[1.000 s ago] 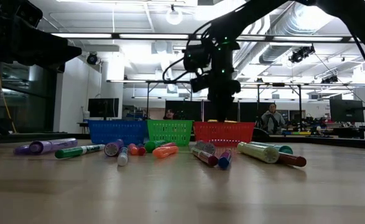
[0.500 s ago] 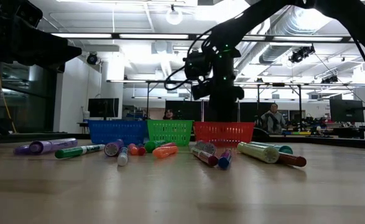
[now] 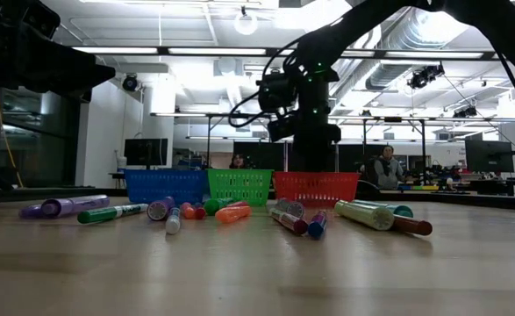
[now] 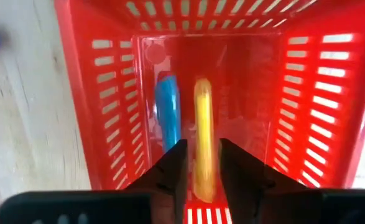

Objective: Pick & Place Markers
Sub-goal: Put the light blue highlighter into the green bin

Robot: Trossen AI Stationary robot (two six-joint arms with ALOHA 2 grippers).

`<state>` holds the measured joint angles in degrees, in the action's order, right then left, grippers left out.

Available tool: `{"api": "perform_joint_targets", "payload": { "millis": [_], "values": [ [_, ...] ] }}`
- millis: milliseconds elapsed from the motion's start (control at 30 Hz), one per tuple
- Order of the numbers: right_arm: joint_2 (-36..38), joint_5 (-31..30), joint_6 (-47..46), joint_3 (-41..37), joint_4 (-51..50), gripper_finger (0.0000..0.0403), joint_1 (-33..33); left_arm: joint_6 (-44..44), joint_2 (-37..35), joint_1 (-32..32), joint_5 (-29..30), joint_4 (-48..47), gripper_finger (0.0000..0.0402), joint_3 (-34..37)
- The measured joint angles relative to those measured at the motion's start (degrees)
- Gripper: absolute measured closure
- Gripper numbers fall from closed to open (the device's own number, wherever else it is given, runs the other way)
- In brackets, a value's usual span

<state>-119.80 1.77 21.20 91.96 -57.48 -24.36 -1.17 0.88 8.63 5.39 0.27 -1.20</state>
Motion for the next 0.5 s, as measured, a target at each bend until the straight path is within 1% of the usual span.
{"api": "perform_joint_targets", "payload": {
  "millis": [200,300,400,500],
  "values": [
    [0.8,-0.3,-4.2,0.0,0.1,0.0279,0.2,0.0,0.0,0.0,0.0,0.0,0.0206,0.0],
    [3.0,-2.9,-8.8,0.0,0.3,0.0271,0.3,0.0,0.0,0.0,0.0,0.0,0.0206,0.0],
    [5.2,-6.3,-16.1,0.0,-0.6,0.0270,0.3,0.0,0.0,0.0,0.0,0.0,0.0206,0.0],
    [7.5,-6.2,-26.6,0.0,-3.1,0.0269,0.3,0.0,0.0,0.0,0.0,0.0,0.0206,0.0]
  ]
}}
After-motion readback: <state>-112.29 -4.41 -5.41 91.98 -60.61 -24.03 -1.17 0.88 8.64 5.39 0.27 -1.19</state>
